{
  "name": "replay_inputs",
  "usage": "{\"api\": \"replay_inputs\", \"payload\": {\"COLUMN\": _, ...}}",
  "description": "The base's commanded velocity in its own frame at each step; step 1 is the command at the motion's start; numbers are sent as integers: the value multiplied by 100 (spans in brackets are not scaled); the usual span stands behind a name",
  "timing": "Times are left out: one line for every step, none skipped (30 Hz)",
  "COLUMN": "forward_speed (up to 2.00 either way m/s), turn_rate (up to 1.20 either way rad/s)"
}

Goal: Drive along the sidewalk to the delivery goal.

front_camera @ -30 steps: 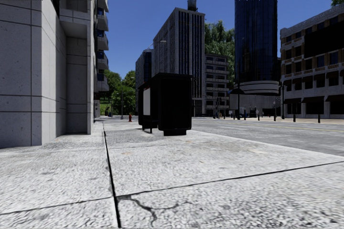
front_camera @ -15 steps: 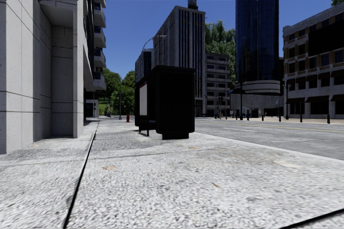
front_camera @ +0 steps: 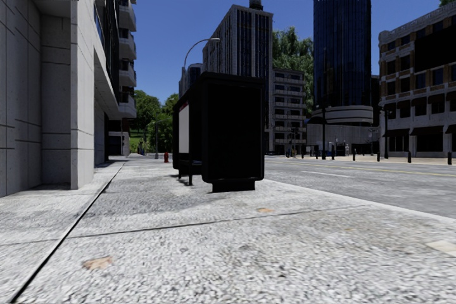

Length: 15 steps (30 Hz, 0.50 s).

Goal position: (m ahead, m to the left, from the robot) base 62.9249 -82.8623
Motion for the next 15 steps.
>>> {"api": "replay_inputs", "payload": {"forward_speed": 200, "turn_rate": 0}}
{"api": "replay_inputs", "payload": {"forward_speed": 200, "turn_rate": 0}}
{"api": "replay_inputs", "payload": {"forward_speed": 200, "turn_rate": 0}}
{"api": "replay_inputs", "payload": {"forward_speed": 200, "turn_rate": 0}}
{"api": "replay_inputs", "payload": {"forward_speed": 200, "turn_rate": 0}}
{"api": "replay_inputs", "payload": {"forward_speed": 200, "turn_rate": 0}}
{"api": "replay_inputs", "payload": {"forward_speed": 200, "turn_rate": 0}}
{"api": "replay_inputs", "payload": {"forward_speed": 200, "turn_rate": 0}}
{"api": "replay_inputs", "payload": {"forward_speed": 200, "turn_rate": 0}}
{"api": "replay_inputs", "payload": {"forward_speed": 200, "turn_rate": 0}}
{"api": "replay_inputs", "payload": {"forward_speed": 200, "turn_rate": 0}}
{"api": "replay_inputs", "payload": {"forward_speed": 200, "turn_rate": 0}}
{"api": "replay_inputs", "payload": {"forward_speed": 200, "turn_rate": 0}}
{"api": "replay_inputs", "payload": {"forward_speed": 200, "turn_rate": 0}}
{"api": "replay_inputs", "payload": {"forward_speed": 200, "turn_rate": 0}}
